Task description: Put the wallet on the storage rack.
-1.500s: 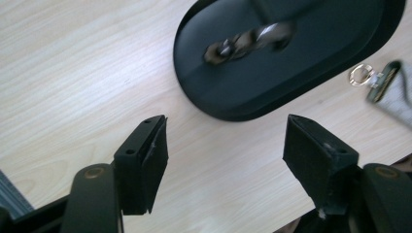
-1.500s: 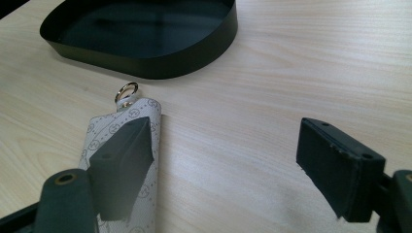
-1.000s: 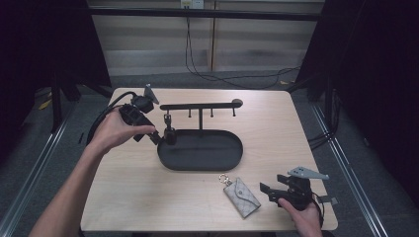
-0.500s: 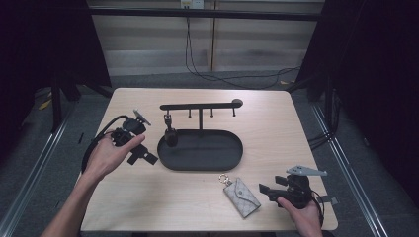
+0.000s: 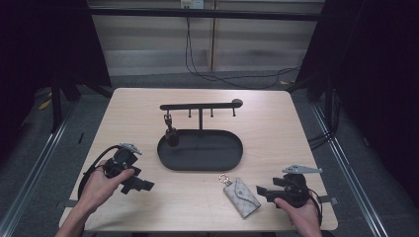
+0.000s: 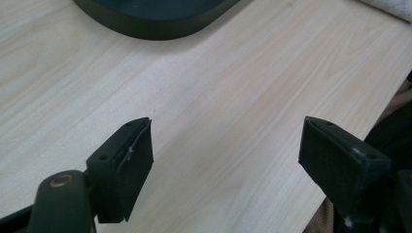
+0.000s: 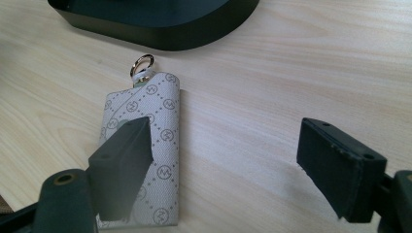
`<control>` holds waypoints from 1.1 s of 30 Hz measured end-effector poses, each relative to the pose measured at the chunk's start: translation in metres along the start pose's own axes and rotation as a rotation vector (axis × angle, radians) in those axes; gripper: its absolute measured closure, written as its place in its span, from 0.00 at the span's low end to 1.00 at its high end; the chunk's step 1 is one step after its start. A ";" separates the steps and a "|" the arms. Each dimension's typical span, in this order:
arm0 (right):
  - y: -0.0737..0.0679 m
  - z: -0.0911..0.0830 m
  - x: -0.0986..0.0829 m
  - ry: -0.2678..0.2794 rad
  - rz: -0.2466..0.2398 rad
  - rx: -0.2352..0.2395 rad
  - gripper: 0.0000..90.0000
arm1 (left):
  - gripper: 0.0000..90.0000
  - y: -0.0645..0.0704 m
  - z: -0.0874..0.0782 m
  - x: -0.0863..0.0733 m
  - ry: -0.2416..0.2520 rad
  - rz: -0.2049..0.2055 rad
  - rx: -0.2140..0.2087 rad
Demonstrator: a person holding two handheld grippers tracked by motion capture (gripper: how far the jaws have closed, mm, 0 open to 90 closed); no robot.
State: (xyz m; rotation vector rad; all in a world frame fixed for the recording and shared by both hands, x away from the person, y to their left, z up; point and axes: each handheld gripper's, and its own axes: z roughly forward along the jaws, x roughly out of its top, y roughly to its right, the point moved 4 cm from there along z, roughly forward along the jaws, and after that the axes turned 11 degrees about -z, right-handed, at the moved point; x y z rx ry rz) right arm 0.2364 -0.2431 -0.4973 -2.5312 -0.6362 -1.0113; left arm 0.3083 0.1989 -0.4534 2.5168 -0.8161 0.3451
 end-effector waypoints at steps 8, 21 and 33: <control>-0.001 0.002 0.002 -0.020 0.017 0.006 0.24 | 0.22 0.002 0.007 -0.026 0.072 -0.015 0.015; -0.007 -0.001 0.022 -0.066 0.026 0.052 0.23 | 0.25 0.019 0.023 -0.046 0.208 0.006 0.010; -0.035 0.016 0.053 -0.343 -0.097 0.076 0.23 | 0.25 0.028 0.022 -0.072 0.202 0.042 -0.026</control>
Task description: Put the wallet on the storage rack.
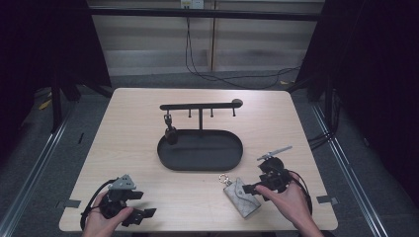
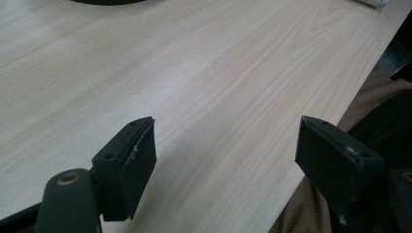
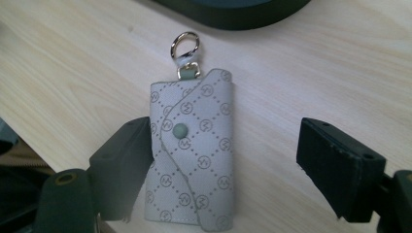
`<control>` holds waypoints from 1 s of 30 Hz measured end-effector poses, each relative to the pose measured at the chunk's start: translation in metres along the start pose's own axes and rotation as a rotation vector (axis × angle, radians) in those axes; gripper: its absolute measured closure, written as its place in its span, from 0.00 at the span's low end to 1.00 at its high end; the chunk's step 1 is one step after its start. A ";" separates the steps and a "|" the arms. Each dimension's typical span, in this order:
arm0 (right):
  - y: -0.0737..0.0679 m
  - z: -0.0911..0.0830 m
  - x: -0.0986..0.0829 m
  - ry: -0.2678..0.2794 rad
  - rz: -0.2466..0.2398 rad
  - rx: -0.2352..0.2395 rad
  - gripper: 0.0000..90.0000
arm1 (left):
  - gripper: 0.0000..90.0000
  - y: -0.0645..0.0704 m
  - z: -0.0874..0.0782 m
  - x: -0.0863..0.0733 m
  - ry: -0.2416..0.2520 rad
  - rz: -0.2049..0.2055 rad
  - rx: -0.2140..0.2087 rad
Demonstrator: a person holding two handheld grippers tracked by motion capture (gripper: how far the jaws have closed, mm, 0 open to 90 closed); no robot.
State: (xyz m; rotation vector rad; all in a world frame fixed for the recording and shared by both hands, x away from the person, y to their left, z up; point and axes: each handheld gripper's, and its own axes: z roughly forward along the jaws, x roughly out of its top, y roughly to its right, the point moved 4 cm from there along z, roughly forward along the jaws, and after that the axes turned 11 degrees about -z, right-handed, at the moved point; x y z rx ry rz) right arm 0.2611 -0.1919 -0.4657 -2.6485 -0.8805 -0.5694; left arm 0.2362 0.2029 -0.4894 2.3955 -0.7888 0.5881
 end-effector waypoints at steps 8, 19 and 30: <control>-0.007 0.020 0.007 -0.193 -0.022 0.029 0.24 | 0.25 0.005 0.007 -0.005 0.000 0.006 -0.016; -0.017 0.034 0.012 -0.363 -0.059 0.028 0.29 | 0.25 0.002 0.006 -0.006 -0.004 0.009 -0.009; -0.025 0.052 0.015 -0.410 -0.075 0.000 0.29 | 0.25 0.005 0.002 -0.005 0.033 0.012 0.000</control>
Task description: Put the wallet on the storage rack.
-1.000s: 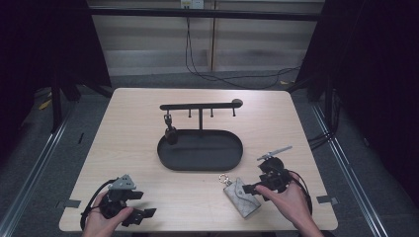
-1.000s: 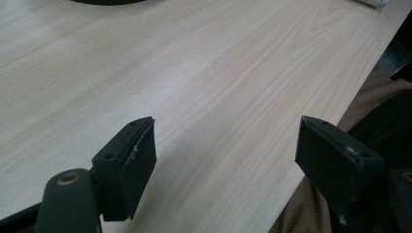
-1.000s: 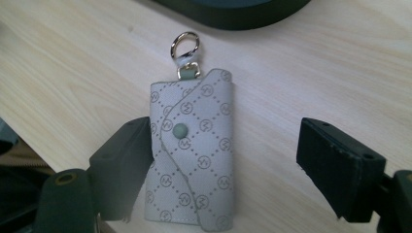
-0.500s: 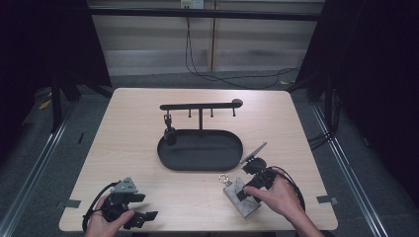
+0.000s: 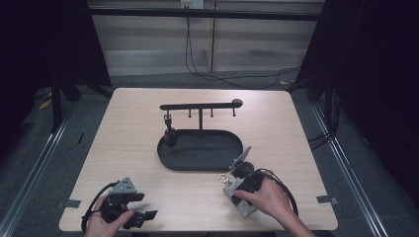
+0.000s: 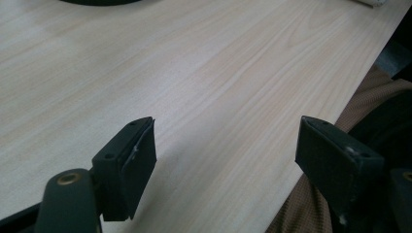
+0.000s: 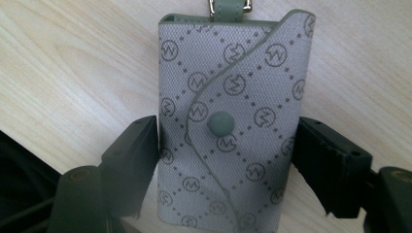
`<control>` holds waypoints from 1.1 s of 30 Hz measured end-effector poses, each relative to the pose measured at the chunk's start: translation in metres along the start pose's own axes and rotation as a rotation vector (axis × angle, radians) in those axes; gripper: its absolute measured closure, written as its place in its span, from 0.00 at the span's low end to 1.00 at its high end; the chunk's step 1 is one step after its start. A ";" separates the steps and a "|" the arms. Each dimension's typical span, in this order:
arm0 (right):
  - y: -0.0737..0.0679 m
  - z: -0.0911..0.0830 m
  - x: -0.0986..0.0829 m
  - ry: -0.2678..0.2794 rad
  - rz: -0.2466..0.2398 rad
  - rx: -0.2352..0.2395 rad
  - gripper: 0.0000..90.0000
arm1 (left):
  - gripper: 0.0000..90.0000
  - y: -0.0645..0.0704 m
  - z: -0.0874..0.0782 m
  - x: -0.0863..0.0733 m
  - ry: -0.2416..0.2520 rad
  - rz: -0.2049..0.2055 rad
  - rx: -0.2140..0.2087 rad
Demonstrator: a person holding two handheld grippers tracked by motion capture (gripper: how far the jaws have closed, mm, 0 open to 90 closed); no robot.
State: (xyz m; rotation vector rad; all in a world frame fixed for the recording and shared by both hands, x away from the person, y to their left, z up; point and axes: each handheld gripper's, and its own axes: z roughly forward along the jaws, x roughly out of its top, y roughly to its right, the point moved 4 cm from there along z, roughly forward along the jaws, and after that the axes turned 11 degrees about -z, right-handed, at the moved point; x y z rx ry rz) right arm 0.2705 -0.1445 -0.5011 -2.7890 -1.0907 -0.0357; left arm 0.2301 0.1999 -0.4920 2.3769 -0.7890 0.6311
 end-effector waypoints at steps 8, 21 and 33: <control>-0.003 0.003 0.000 -0.017 -0.007 -0.027 0.27 | 0.25 -0.002 -0.002 0.000 -0.001 -0.010 0.011; -0.011 0.011 0.004 -0.053 -0.041 -0.075 0.31 | 0.25 -0.004 -0.001 -0.001 0.000 -0.018 0.017; -0.009 0.003 0.004 -0.035 -0.050 -0.027 0.36 | 0.25 -0.005 0.000 -0.001 -0.005 -0.015 0.017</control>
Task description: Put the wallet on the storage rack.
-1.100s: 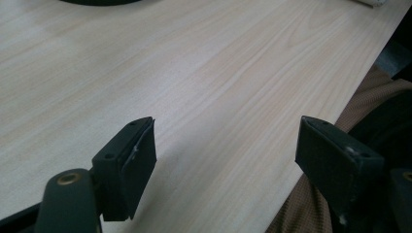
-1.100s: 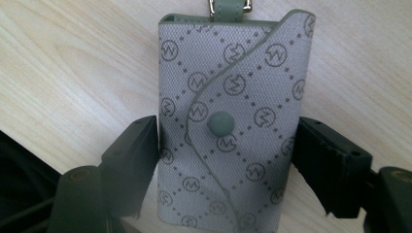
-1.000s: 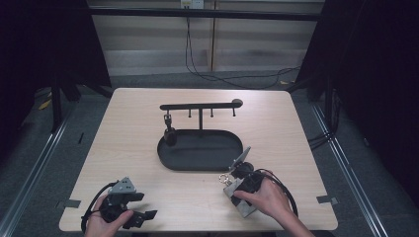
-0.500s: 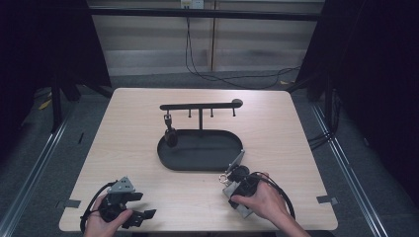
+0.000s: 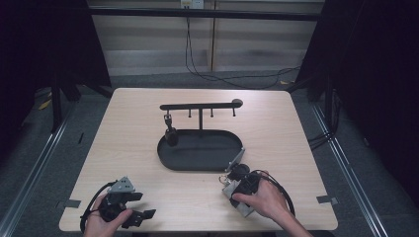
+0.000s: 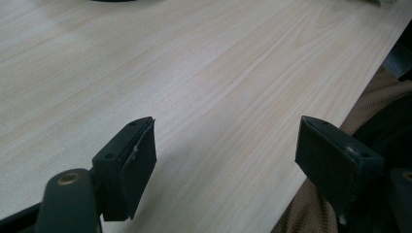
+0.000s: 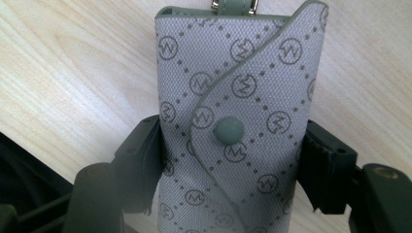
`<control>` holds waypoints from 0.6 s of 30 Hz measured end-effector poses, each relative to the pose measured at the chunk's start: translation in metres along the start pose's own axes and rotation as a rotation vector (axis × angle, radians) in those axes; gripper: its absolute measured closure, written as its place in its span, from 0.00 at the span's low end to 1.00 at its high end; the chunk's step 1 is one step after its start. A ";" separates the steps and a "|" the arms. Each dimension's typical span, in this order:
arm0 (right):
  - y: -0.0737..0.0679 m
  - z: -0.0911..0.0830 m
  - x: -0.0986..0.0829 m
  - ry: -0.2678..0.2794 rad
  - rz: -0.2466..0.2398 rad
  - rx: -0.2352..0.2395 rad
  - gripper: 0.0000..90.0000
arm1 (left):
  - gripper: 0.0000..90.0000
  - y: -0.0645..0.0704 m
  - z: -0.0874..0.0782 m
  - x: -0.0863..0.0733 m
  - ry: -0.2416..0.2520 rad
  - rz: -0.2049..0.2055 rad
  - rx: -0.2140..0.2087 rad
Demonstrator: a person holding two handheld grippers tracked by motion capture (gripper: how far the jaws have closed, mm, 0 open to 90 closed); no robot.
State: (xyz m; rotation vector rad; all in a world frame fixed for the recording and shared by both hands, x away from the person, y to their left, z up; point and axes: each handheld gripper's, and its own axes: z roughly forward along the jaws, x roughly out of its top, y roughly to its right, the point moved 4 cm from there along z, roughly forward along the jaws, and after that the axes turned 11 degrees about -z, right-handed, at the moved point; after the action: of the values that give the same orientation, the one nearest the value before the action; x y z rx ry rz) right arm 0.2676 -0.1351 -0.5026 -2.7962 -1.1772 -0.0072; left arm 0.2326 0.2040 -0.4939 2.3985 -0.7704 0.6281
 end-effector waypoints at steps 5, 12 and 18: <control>0.001 -0.006 0.001 0.018 0.004 0.007 0.37 | 0.25 0.000 0.000 0.000 -0.002 0.000 -0.001; 0.004 -0.022 0.003 0.041 -0.008 0.024 0.37 | 0.25 0.000 0.002 -0.001 -0.020 0.007 -0.005; 0.004 -0.033 0.007 0.037 -0.023 0.027 0.37 | 0.25 -0.001 0.001 -0.001 -0.018 0.006 -0.008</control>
State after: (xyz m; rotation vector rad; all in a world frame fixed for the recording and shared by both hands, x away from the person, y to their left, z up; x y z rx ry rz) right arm 0.2772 -0.1363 -0.4696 -2.7472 -1.1921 -0.0452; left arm 0.2327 0.2041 -0.4953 2.3986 -0.7864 0.6056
